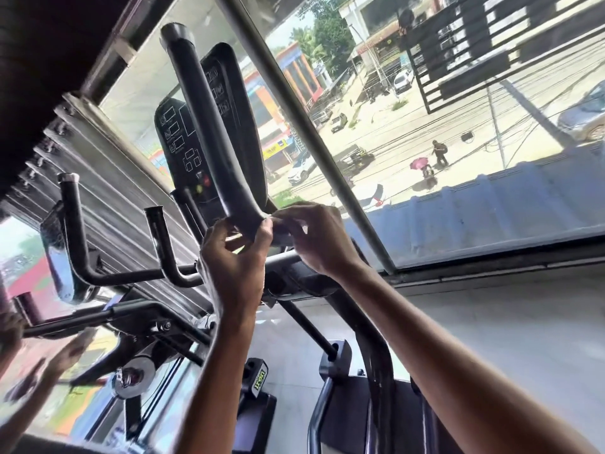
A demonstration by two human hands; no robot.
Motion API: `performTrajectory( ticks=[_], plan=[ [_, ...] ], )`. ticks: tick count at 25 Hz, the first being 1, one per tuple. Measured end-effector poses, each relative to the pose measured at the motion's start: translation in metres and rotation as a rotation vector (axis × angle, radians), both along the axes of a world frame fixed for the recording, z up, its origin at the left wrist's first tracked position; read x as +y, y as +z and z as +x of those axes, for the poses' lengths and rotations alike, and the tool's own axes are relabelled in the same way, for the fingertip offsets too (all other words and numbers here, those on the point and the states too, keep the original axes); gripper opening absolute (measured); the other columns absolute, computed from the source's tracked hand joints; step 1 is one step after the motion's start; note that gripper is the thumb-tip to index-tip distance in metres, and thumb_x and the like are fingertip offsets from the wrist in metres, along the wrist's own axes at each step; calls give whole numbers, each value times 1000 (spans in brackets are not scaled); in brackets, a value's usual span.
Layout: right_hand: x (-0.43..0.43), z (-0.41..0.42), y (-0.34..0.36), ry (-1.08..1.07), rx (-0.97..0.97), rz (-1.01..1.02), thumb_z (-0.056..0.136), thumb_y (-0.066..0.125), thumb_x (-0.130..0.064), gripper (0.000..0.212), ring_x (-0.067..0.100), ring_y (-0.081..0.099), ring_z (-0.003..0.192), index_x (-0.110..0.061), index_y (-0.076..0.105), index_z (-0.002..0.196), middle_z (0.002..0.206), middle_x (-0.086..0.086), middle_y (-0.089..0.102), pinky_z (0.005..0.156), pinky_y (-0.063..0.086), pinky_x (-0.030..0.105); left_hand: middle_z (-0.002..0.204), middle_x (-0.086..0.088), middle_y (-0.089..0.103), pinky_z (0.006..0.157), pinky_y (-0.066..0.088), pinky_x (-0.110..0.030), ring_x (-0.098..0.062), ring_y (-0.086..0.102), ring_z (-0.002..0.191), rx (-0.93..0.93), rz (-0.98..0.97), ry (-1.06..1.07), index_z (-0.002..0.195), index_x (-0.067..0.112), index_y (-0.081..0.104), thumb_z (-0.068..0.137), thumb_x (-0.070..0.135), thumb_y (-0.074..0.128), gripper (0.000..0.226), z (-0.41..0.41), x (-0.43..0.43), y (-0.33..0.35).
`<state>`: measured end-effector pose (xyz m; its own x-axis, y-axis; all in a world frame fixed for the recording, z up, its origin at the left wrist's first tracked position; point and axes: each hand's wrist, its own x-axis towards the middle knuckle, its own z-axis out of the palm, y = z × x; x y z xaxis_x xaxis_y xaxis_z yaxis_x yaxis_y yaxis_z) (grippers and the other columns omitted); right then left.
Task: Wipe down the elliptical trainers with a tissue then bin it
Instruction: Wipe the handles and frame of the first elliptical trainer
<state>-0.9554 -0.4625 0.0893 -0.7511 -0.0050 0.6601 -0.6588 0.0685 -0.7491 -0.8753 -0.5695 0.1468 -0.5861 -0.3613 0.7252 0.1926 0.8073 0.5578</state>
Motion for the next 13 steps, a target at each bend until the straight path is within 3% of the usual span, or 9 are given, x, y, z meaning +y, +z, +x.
performTrajectory(
  ticks=[4,6,8,9,11,13],
  plan=[
    [6,1,2,7,-59,38,90,67,-7,23,3,69,85,-18,80,104,98,0,79,81,53,16,87,4,76,77,58,-46,-16,70,74,10,55,27,93,20,76,77,60,72,44,1,9,1],
    [12,-5,-1,57,-47,61,90,68,-8,22,0,67,89,-19,81,104,101,-3,78,82,47,5,77,7,72,74,56,-35,-3,65,66,27,78,71,86,22,74,82,61,66,40,-2,17,5],
    [16,-16,-2,93,-57,69,90,70,-10,20,1,69,91,-20,81,104,103,-4,78,84,50,11,56,13,55,57,41,-15,4,53,51,47,89,122,69,21,63,93,50,62,37,-5,26,11],
    [16,-20,-2,103,-68,71,90,71,-9,20,3,70,91,-20,81,103,102,-4,78,86,54,17,49,13,44,51,32,-14,1,47,46,62,85,151,61,25,53,98,44,58,42,-7,31,13],
    [16,-24,-3,174,-53,40,88,69,-6,23,5,71,94,-20,82,101,102,-6,78,89,55,21,44,9,37,51,25,-26,-6,36,46,86,95,227,55,27,39,99,46,48,49,-12,37,14],
    [21,-28,-4,287,-16,29,88,69,-4,24,-1,68,95,-19,81,101,103,-7,78,89,48,9,46,10,41,55,24,-36,-7,34,50,132,129,347,54,25,36,97,45,44,48,-20,37,12]
  ],
)
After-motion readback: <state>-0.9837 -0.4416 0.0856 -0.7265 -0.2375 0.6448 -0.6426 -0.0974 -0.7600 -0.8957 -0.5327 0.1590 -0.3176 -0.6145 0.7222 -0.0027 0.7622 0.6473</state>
